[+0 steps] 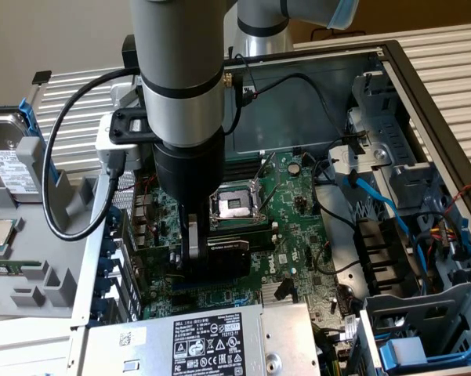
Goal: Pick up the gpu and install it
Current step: 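Insert the gpu into the slot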
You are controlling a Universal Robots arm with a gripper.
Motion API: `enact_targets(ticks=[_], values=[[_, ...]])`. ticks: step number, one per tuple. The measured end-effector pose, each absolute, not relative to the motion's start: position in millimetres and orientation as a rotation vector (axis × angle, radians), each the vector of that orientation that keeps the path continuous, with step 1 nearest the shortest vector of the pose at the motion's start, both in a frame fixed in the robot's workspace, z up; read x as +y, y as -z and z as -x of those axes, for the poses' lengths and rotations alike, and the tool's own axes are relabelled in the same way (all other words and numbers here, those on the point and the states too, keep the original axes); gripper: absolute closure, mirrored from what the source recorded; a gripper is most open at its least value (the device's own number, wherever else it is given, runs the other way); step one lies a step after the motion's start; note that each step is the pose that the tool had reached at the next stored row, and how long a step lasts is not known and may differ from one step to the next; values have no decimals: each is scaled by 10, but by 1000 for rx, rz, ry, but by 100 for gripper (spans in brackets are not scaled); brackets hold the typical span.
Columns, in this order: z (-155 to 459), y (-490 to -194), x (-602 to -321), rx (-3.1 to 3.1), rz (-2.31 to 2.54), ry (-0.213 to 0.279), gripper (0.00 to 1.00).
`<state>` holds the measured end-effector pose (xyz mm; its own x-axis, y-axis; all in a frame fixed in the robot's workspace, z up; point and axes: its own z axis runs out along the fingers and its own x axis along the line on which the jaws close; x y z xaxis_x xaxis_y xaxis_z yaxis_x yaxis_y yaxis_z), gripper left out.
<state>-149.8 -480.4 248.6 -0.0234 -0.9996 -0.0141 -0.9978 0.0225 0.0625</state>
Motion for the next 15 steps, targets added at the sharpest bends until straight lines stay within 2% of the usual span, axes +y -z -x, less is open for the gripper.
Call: enact_targets(ticks=[6, 7, 9, 10, 15], values=[[1500, -2484, -4803, -2222, -2171, 86, 73], [1499, -2484, -4803, -2222, -2171, 85, 66], [1498, -2484, -4803, -2222, -2172, 85, 66], [1498, -2485, -4803, -2222, -2172, 85, 59], [1498, -2485, -4804, -2222, -2171, 85, 59]])
